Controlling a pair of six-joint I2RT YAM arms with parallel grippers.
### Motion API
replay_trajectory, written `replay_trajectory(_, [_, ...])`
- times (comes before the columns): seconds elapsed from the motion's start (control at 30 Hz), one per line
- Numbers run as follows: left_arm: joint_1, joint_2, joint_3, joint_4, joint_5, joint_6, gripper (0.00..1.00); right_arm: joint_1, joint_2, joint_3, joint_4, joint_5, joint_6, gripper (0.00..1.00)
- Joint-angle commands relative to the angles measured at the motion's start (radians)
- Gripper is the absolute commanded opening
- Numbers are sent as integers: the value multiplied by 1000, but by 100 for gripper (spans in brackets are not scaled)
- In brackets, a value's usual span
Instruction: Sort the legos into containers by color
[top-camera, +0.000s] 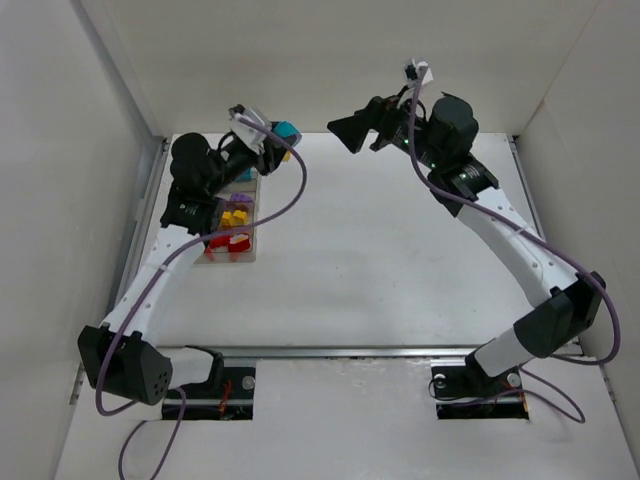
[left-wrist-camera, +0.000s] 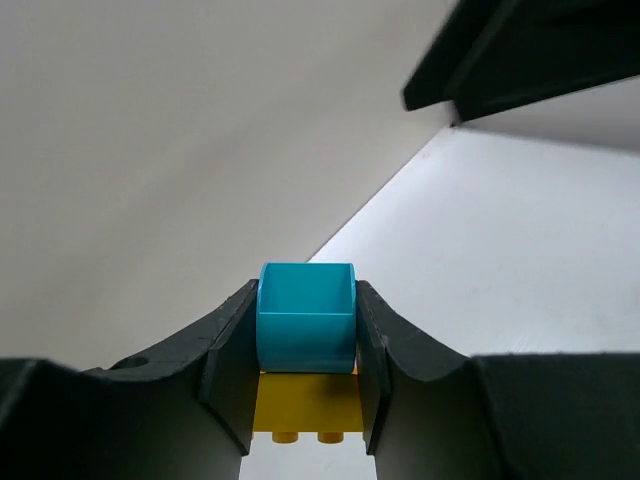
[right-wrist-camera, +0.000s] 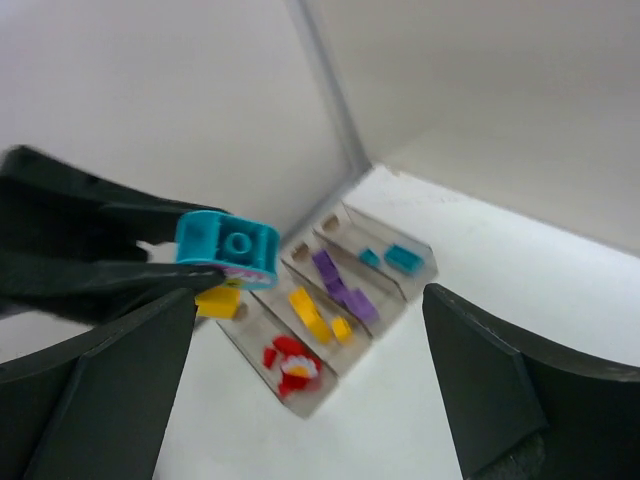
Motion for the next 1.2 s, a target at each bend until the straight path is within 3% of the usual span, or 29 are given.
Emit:
replay_trajectory(0.0, [-80,-96,-40,-131,-85,472,0,7,60,132,-309,40,-120,100])
replay_trajectory(0.07, [-164,-133,-101,-113,-220,651,0,16,150,331,-542,86,-109,100])
replay_trajectory(0.17, [-265,-214,-288,43,-337,1011,0,16,255,525,-688,46,-66,100])
replay_trajectory(0.27, [-310,-253,-428,152,-400,1276,0,16,255,496,-662,-46,1,100])
replay_trajectory(0.43, [-330,-263,-529,293,-447,1469,0,25,195,390,-591,-68,92,100])
replay_trajectory(0.6, [-353,-227,-529,344,-484,1578,0,34,186,272,-546,-187,160,100])
replay_trajectory(0.73, [-390,-217,-551,373,-497,1612,0,34,200,191,-374,-288,250,100])
replay_trajectory(0.9, [-400,-237,-580,373,-486,1612,0,34,267,273,-337,-322,272,100])
replay_trajectory(1.17, [-410,-256,-591,373,-477,1612,0,34,257,272,-314,-331,282,94])
